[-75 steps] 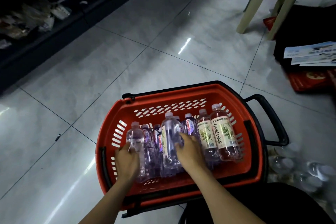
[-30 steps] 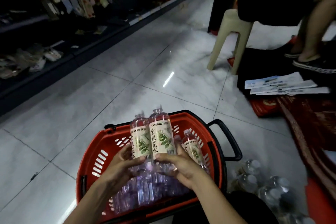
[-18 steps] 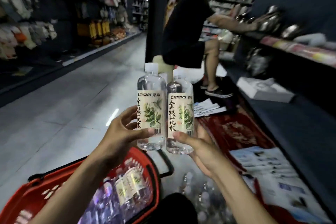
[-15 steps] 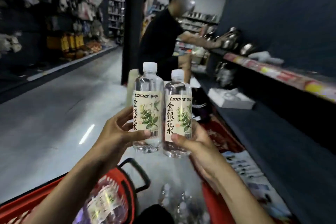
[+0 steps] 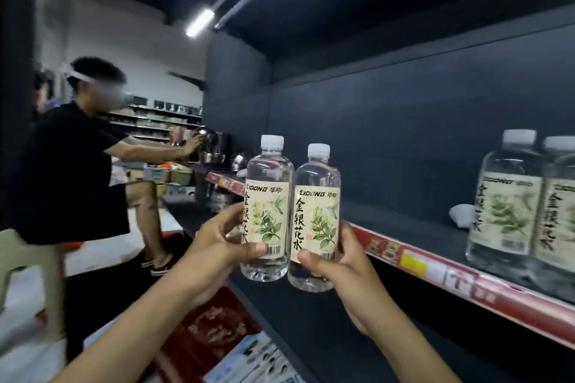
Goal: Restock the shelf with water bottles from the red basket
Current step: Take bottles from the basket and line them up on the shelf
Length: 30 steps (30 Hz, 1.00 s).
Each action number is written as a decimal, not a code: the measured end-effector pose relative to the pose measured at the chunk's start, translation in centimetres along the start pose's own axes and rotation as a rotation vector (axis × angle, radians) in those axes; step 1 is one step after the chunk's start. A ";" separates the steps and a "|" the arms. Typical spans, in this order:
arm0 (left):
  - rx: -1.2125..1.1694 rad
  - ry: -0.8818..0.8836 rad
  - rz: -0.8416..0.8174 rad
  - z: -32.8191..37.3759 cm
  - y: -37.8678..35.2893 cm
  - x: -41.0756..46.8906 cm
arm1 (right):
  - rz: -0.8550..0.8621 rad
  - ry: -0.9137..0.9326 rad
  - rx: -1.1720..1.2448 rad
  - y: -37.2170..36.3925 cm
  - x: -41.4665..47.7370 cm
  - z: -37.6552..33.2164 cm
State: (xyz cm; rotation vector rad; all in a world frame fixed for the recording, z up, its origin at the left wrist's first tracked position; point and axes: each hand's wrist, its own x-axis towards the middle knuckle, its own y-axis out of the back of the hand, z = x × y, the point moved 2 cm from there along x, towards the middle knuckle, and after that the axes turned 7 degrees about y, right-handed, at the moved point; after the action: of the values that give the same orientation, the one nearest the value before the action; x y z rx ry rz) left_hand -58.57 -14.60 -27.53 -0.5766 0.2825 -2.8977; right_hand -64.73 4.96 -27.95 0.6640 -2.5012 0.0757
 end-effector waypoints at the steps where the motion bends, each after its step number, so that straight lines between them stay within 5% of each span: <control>1: -0.014 0.008 -0.032 -0.3 -0.9 1.6 | 0.036 0.006 -0.022 1.1 0.5 -0.3; 13: -0.088 0.084 -0.218 -3.8 -12.4 15.3 | 0.401 0.049 -0.234 12.0 6.5 -1.3; 21: -0.017 0.081 -0.285 -6.1 -17.0 18.6 | 0.613 -0.112 -0.463 15.7 7.7 0.6; 30: 0.244 0.014 -0.407 -6.2 -17.9 18.9 | 0.617 -0.098 -0.544 16.4 6.8 -0.2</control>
State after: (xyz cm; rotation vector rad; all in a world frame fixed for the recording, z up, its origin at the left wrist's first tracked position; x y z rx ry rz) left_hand -80.54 -0.23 -22.43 -0.6333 -0.2126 -3.2526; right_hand -77.38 16.32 -22.90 -0.3345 -2.5573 -0.4045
